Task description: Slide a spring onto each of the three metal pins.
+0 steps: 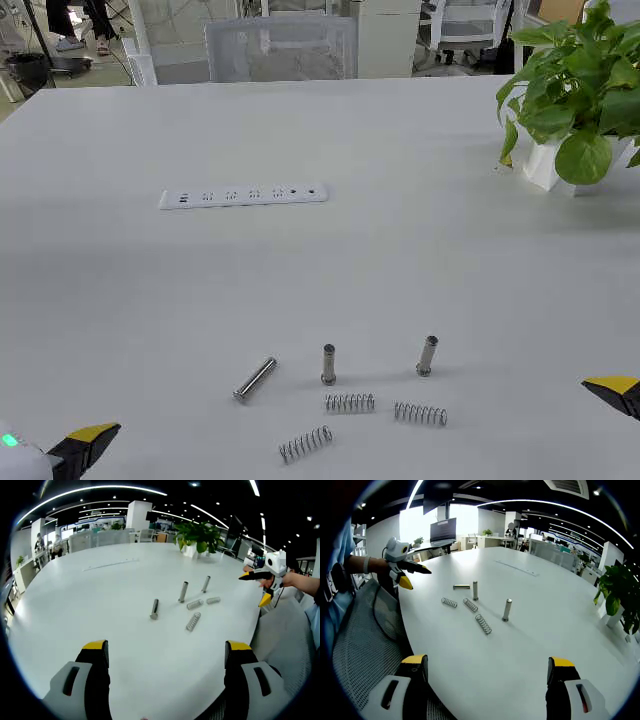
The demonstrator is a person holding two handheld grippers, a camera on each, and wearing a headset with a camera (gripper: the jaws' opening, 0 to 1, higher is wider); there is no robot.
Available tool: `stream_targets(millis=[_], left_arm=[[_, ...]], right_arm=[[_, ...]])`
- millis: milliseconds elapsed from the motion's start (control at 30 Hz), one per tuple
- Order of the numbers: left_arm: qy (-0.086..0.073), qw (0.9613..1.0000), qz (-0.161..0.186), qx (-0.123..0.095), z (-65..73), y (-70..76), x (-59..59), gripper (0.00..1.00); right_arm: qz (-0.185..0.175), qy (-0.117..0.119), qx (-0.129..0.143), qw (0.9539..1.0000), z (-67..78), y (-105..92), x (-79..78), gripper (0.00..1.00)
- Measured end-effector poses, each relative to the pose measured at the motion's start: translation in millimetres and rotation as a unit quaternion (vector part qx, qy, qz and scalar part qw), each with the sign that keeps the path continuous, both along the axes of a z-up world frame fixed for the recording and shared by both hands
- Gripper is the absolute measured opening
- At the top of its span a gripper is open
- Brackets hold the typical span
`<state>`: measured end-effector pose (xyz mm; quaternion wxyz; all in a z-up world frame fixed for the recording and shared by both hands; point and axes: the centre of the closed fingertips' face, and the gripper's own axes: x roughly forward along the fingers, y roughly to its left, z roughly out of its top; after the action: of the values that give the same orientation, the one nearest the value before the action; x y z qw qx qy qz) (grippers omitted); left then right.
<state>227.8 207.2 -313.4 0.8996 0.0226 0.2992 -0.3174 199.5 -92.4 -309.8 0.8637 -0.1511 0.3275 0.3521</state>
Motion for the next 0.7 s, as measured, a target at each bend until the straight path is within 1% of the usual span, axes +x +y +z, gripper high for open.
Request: stream_targets(millis=[267,467,700], left_arm=[[0.001,1.0000,0.000,0.001,0.2,1.0,-1.4,0.95],[-0.001,1.0000,0.002,0.001,1.0,2.4,-1.3,0.95],[0.002,1.0000,-0.001,0.003,0.8,2.1,-1.4,0.95]], right_arm=[[-0.004,-0.002,0.001,1.0000,-0.4,-2.2,0.1,0.99],[-0.005,-0.001,0.003,1.0000,-1.5,-2.3,-0.7,0.99],[-0.005,0.001,0.003,1.0000,-3.1,-1.2,-2.0,0.99]])
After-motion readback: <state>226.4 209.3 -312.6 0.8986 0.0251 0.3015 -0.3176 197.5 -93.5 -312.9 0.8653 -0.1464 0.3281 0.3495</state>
